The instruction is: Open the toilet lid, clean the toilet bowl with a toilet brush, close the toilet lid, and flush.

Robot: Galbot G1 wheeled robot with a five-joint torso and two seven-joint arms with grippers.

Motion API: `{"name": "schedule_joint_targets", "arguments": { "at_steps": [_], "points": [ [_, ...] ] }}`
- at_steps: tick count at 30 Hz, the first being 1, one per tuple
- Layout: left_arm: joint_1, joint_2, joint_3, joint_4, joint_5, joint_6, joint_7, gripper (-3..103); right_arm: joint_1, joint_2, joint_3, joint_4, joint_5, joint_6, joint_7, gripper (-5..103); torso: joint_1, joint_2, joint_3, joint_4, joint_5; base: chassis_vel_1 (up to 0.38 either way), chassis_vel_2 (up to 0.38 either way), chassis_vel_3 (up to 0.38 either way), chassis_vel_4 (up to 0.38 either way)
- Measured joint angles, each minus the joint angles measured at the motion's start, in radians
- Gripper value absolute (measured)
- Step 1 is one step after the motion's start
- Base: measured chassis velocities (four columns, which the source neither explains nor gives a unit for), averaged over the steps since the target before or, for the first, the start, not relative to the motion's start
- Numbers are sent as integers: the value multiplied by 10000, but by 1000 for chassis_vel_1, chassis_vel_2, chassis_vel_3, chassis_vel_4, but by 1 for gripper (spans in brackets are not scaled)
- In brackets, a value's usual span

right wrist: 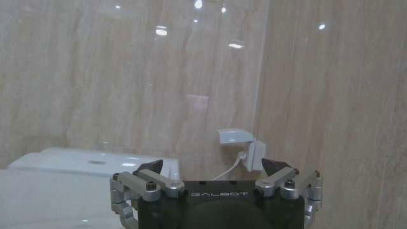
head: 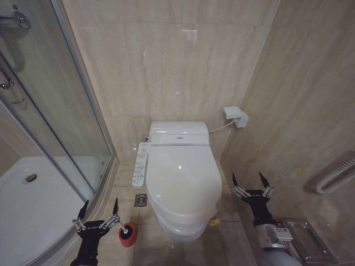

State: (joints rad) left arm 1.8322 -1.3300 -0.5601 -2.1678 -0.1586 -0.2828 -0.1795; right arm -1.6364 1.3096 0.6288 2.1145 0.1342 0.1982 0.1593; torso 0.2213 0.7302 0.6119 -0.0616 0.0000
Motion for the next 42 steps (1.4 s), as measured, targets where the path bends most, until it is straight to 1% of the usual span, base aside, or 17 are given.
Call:
{"name": "schedule_joint_targets", "arguments": {
  "at_steps": [4, 8, 12, 24, 32, 42],
  "points": [
    [0, 0, 0, -1, 0, 0, 0, 100, -367, 96, 174, 232, 9, -42, -213, 100, 0, 0, 0, -2, -1, 0, 0, 0, 0],
    [0, 0, 0, -1, 0, 0, 0, 100, -544, 108, 341, 419, 60, -65, -201, 100, 0, 0, 0, -1, -1, 0, 0, 0, 0],
    [0, 0, 0, 0, 0, 0, 0, 100, -562, 26, 467, 580, 105, -254, -90, 100, 0, 0, 0, -1, -1, 0, 0, 0, 0],
    [0, 0, 0, 0, 0, 0, 0, 100, -541, 262, 390, 811, 153, -554, 173, 100, 0, 0, 0, 0, 0, 0, 0, 0, 0],
    [0, 0, 0, 0, 0, 0, 0, 100, -711, 390, 310, 865, 9, -539, 100, 100, 0, 0, 0, -1, 0, 0, 0, 0, 0],
    [0, 0, 0, 0, 0, 0, 0, 100, -715, 402, 291, 1090, 134, -575, -68, 100, 0, 0, 0, 0, 0, 0, 0, 0, 0]
  ]
}}
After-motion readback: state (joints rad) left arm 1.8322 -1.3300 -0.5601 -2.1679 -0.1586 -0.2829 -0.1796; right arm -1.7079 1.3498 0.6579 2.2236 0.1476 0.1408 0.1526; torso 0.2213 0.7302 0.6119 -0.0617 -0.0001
